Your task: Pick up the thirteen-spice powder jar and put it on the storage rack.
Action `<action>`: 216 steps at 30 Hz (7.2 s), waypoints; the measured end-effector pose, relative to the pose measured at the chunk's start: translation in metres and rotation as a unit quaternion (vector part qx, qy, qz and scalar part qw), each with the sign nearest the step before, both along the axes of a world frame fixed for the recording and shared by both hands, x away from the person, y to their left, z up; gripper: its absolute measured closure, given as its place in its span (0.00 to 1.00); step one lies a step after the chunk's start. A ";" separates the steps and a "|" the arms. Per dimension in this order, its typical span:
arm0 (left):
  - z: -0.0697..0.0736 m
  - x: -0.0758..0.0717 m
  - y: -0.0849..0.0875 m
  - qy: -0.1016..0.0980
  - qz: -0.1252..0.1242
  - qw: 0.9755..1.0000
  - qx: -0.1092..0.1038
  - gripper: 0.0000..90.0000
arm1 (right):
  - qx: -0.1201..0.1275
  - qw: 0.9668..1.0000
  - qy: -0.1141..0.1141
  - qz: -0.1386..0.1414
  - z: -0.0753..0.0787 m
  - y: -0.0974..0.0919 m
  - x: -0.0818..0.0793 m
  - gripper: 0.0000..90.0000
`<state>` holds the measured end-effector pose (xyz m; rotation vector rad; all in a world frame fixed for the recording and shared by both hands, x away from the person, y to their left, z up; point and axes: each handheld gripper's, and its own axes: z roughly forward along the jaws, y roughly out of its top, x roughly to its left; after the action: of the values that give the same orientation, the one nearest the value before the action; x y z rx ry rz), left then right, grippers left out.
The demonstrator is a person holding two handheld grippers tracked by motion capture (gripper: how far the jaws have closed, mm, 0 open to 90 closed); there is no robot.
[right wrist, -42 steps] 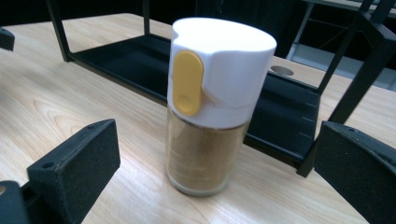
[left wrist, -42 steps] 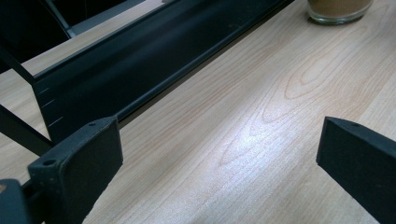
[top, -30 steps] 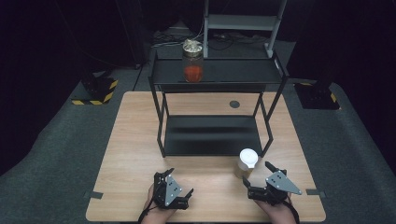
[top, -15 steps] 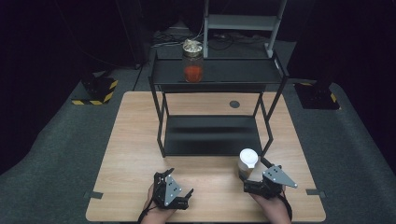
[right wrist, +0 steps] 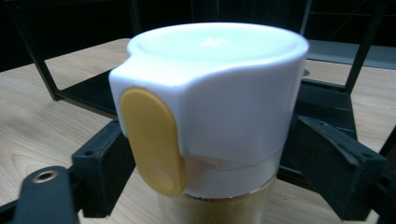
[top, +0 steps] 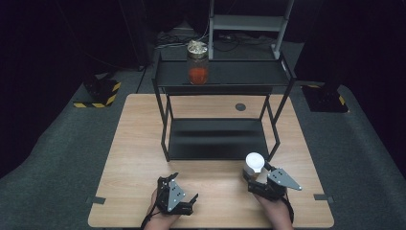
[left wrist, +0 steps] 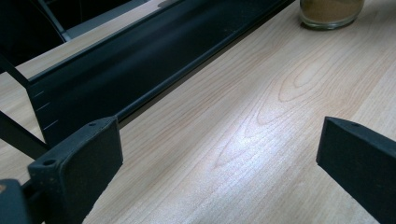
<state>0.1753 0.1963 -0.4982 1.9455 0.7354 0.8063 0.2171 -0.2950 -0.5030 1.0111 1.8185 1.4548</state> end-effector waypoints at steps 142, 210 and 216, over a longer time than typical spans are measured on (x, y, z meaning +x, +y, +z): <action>-0.002 0.003 0.013 0.002 -0.025 0.999 -0.024 0.01 | 0.046 0.988 -0.145 0.012 0.199 0.028 0.048 0.33; -0.007 0.003 0.022 -0.004 -0.030 0.998 -0.050 0.01 | 0.046 0.989 -0.138 -0.034 0.251 0.065 0.127 0.33; -0.008 0.002 0.023 -0.006 -0.032 0.998 -0.050 0.01 | 0.041 0.989 -0.140 -0.038 0.253 0.070 0.135 0.33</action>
<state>0.1774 0.2190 -0.5060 1.8642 0.6897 0.7282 0.3524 -0.2251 -0.2498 0.8548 1.5164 1.5495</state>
